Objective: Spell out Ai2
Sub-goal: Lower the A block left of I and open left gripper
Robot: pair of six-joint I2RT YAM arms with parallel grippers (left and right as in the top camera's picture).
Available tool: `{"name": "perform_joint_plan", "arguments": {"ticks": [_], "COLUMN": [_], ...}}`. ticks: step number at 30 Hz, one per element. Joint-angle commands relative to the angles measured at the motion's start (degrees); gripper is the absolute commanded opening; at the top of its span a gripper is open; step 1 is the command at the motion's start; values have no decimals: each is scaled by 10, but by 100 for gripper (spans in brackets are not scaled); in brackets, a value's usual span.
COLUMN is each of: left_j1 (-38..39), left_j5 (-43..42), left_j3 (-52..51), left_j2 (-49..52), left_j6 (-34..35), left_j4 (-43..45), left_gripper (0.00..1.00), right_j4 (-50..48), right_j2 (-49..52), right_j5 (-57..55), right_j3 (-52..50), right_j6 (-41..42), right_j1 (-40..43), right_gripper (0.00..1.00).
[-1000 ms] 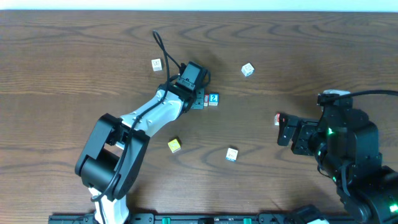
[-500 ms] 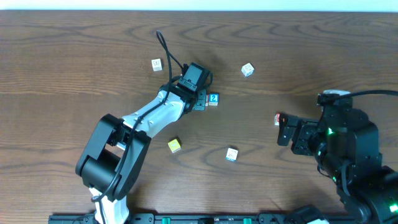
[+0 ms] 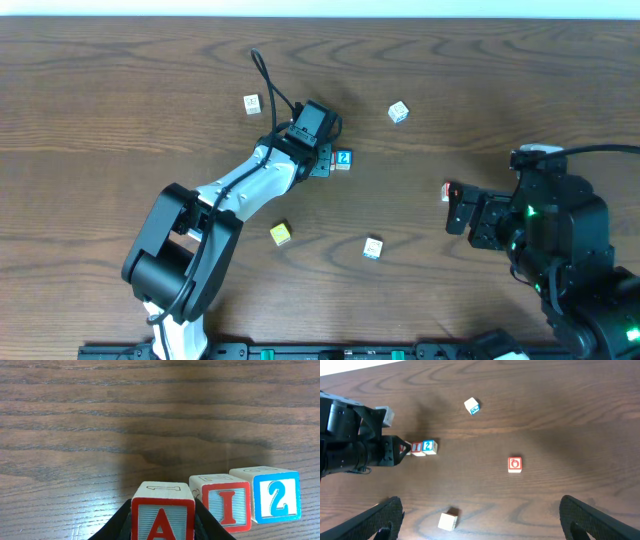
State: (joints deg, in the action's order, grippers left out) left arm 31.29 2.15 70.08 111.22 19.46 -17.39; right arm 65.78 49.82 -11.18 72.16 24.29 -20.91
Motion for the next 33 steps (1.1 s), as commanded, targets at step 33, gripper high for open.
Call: {"name": "perform_joint_plan", "arguments": {"ticks": [33], "left_j1": [0], "left_j5": [32], "left_j3": [0], "left_j2": [10], "left_j6": [-8], "left_j4": [3], "left_gripper": [41], "right_j4": [1], "right_j2": [-2], "right_j5": [-4], "right_j3": [2], "right_j6": [-8], "right_j1": [-1], "right_gripper": [99]}}
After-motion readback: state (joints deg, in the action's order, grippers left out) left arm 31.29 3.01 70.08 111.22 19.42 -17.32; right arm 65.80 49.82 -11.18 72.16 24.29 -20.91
